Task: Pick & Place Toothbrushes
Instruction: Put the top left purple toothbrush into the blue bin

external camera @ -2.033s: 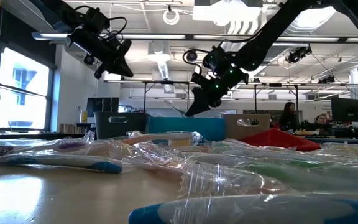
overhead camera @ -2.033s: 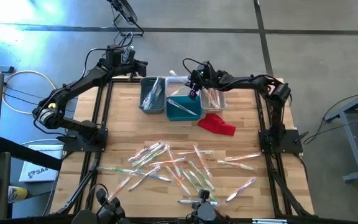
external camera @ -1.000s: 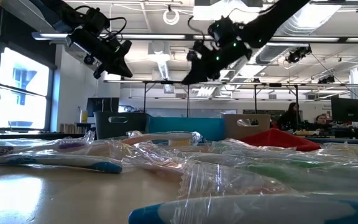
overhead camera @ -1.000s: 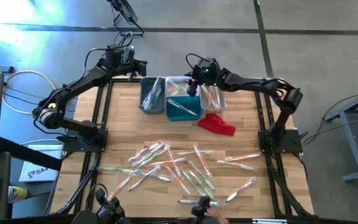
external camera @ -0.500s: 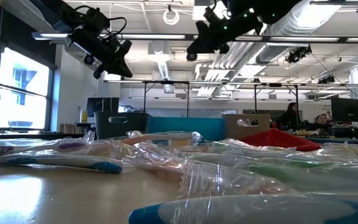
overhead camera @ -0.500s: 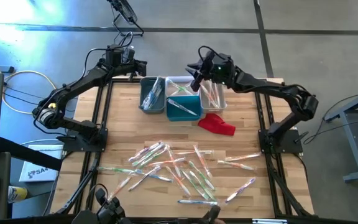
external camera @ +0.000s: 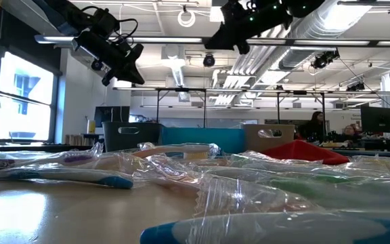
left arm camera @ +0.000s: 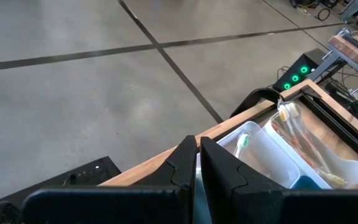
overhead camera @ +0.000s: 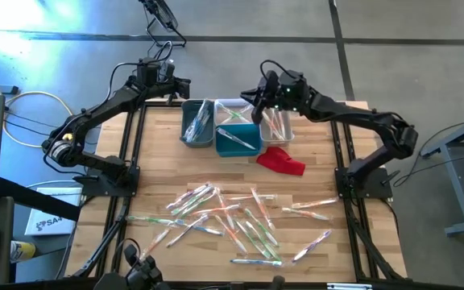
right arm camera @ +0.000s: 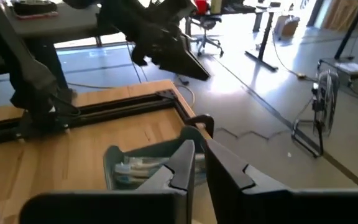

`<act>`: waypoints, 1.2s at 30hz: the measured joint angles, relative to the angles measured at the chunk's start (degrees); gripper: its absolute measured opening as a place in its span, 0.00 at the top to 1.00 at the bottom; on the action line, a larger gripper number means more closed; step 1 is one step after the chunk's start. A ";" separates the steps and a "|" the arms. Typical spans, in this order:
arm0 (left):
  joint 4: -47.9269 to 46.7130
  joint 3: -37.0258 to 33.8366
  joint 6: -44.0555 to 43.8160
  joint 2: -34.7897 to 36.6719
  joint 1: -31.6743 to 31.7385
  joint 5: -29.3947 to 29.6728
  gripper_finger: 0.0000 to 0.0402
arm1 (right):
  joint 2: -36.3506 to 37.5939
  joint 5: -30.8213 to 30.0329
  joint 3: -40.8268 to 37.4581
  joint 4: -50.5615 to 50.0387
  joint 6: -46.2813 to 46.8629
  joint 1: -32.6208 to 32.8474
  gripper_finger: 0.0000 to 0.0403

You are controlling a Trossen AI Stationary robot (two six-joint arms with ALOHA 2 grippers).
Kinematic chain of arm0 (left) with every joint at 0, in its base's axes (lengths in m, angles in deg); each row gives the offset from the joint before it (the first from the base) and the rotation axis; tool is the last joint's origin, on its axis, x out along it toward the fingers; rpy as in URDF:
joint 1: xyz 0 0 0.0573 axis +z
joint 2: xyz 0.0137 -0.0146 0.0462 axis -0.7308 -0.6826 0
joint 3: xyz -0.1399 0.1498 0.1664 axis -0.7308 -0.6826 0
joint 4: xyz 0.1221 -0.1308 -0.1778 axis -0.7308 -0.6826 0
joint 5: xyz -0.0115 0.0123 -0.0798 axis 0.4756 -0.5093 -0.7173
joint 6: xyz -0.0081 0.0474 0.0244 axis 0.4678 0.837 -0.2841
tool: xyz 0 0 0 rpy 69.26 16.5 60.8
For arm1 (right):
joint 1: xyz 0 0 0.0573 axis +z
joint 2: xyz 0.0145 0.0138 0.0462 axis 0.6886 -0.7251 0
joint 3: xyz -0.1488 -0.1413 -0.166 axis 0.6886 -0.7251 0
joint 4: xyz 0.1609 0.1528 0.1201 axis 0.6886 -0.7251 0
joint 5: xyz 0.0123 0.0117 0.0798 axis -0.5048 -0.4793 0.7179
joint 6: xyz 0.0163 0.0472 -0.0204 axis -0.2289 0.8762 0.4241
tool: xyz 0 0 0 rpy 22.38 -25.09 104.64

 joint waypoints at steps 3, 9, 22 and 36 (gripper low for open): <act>0.00 0.00 -0.41 0.00 -0.54 0.10 0.95 | 1.58 -0.42 0.00 -2.89 0.90 -0.07 0.96; 0.02 0.00 -0.48 0.13 -3.93 0.15 0.95 | 5.39 0.50 -0.74 -6.80 0.74 -0.11 0.99; -0.16 0.00 -1.76 0.22 -17.02 5.64 0.95 | 15.58 2.97 -13.79 -2.22 6.88 1.33 0.99; -4.38 0.00 -6.58 0.26 -37.72 22.25 0.95 | 28.53 -2.35 -28.69 3.09 14.72 10.53 0.99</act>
